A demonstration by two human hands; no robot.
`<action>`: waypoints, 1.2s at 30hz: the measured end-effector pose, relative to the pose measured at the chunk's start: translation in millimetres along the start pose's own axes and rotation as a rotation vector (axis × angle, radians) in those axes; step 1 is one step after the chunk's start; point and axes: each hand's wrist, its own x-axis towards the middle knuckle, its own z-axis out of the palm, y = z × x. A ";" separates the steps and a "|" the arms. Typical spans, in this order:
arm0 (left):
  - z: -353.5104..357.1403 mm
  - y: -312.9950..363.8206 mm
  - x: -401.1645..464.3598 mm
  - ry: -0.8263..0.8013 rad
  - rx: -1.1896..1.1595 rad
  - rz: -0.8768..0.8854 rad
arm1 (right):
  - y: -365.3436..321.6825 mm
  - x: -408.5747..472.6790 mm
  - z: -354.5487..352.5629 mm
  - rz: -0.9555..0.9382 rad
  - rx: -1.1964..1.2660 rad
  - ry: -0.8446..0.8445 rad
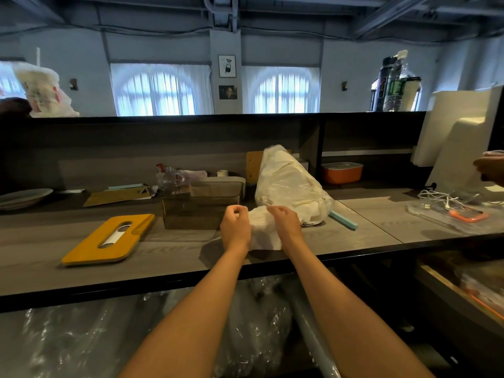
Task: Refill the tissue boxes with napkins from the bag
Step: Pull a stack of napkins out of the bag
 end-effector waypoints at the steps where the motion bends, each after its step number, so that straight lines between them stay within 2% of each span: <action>1: 1.4 -0.2 -0.6 -0.033 0.023 0.013 | -0.2 0.1 0.9 0.007 -0.019 -0.019; 3: 3.0 0.4 -0.8 -0.033 0.065 0.030 | 0.1 0.4 1.8 -0.002 -0.010 0.027; 6: 0.2 1.5 0.5 0.069 -0.005 -0.017 | 1.0 -1.8 -0.6 -0.037 0.058 0.107; 9: 1.4 1.5 -3.6 -0.025 0.020 0.056 | -1.6 -5.5 -0.1 -0.072 0.035 0.008; 13: 2.8 2.9 -2.7 -0.044 0.132 0.077 | -0.5 -7.0 -2.7 -0.014 0.021 0.115; 17: 6.1 0.5 -1.7 -0.113 0.222 0.135 | -4.4 -9.1 -2.7 -0.011 0.048 0.037; 21: 3.0 2.1 -3.9 0.007 0.327 0.275 | -10.7 -18.8 -6.6 -0.016 0.065 0.076; 23: -3.9 7.1 -2.0 0.104 0.280 0.298 | -15.5 -25.3 -7.5 -0.065 0.103 0.007; 27: -24.0 18.0 10.3 0.201 0.233 0.259 | -12.4 -29.3 -3.4 -0.139 0.047 -0.299; 29: -32.9 20.1 17.5 0.152 0.257 0.232 | -7.7 -26.1 -1.6 -0.149 0.011 -0.369; 31: -39.9 19.7 23.9 0.003 0.281 0.211 | -4.5 -21.1 -0.8 -0.145 0.011 -0.369; 34: -49.7 16.5 29.9 -0.252 0.315 0.230 | -4.4 -17.4 -1.4 -0.081 0.109 -0.278; 36: -53.5 17.4 27.8 -0.420 0.270 0.184 | -4.1 -16.2 -3.9 -0.018 0.226 -0.202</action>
